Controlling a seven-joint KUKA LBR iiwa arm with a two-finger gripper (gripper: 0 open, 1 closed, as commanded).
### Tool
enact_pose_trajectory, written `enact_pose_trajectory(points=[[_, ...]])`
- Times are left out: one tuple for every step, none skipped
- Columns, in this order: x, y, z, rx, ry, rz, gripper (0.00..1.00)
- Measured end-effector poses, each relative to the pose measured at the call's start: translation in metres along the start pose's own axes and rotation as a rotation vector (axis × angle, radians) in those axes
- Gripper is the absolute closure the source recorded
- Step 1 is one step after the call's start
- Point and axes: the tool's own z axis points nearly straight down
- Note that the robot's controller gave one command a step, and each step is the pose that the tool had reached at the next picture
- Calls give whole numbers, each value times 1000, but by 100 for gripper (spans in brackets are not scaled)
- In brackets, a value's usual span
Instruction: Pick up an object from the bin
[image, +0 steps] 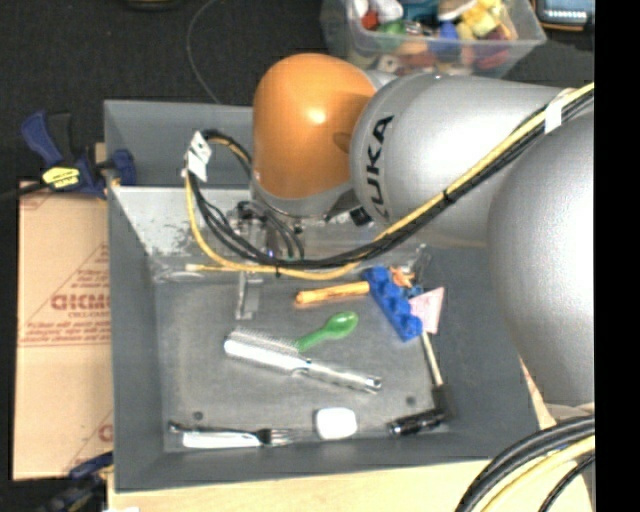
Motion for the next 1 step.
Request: enact_pose_trajectory(points=[[-2, -1, -5, -1, -8, 4, 0]])
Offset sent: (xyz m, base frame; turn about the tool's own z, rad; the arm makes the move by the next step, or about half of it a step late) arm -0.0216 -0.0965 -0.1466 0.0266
